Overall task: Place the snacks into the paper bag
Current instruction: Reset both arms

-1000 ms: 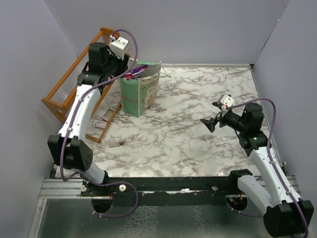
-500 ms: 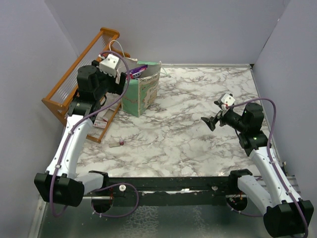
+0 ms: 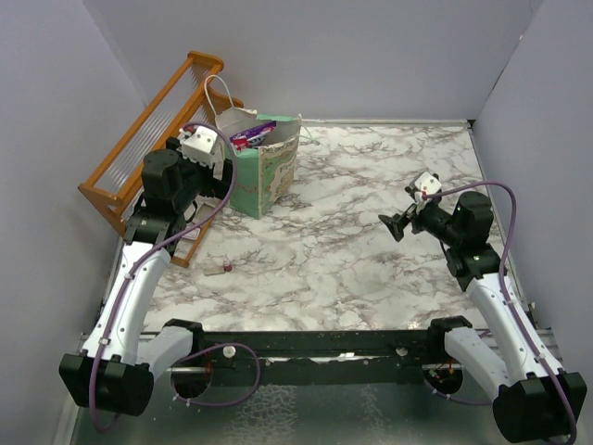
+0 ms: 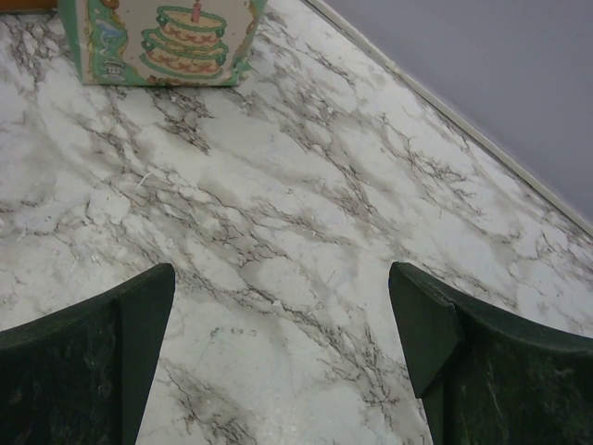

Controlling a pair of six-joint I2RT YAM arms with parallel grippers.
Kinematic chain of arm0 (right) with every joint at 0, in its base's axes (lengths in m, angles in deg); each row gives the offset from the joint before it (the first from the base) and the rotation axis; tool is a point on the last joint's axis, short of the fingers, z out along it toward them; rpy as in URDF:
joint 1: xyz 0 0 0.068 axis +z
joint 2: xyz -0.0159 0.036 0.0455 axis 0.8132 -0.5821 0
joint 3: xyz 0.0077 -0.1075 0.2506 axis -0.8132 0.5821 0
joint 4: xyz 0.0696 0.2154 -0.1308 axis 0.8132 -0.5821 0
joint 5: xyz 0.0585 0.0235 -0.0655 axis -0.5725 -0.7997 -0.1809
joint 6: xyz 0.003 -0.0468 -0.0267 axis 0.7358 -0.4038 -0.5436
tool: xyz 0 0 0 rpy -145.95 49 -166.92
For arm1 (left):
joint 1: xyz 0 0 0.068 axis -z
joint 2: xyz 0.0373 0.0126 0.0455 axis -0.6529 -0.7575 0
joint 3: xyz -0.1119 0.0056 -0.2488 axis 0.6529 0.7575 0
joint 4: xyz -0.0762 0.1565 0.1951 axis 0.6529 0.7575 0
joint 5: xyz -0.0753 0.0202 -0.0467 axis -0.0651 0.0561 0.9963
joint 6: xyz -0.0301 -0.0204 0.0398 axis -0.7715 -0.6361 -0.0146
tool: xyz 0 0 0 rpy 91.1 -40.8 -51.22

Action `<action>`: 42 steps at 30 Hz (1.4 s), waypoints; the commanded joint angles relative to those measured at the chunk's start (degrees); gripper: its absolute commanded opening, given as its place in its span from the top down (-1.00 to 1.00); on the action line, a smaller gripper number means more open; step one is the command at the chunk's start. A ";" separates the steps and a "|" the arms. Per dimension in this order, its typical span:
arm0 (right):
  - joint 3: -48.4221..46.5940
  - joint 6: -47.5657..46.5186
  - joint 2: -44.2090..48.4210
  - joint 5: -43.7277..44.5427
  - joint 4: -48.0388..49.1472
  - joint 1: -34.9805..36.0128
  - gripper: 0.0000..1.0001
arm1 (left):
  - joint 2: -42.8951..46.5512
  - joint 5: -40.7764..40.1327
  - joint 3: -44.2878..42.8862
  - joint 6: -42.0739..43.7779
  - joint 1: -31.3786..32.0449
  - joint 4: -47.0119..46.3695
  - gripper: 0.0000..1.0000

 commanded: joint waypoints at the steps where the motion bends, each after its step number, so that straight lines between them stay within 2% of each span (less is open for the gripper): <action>1: 0.51 0.86 -0.17 3.43 2.20 -0.55 -0.99 | 4.09 -2.52 2.75 -1.01 -0.14 0.60 -0.98; 11: -0.78 2.39 -0.63 2.80 0.92 -1.13 -0.99 | 11.89 -2.47 10.88 -3.23 -1.02 -3.76 -0.98; 22: -2.66 12.58 0.28 12.18 3.49 -1.23 -0.99 | 15.67 -0.48 17.24 -2.95 -3.65 -9.48 -0.98; 27: -6.59 12.72 -0.79 13.07 -0.51 -1.23 -0.99 | 16.68 -0.01 18.90 -2.79 -3.76 -11.20 -0.98; 30: -8.98 12.38 -1.38 15.44 -3.22 -1.23 -0.99 | 16.53 -2.22 18.61 -3.67 -3.74 -11.44 -0.98; 34: -8.27 11.57 -0.29 17.29 -2.03 -1.23 -0.99 | 15.57 -5.72 16.01 -2.58 -3.74 -10.24 -0.98; 42: -7.88 10.81 2.69 15.89 -1.56 -1.23 -0.99 | 15.10 -3.02 15.22 0.78 -4.00 -11.14 -0.98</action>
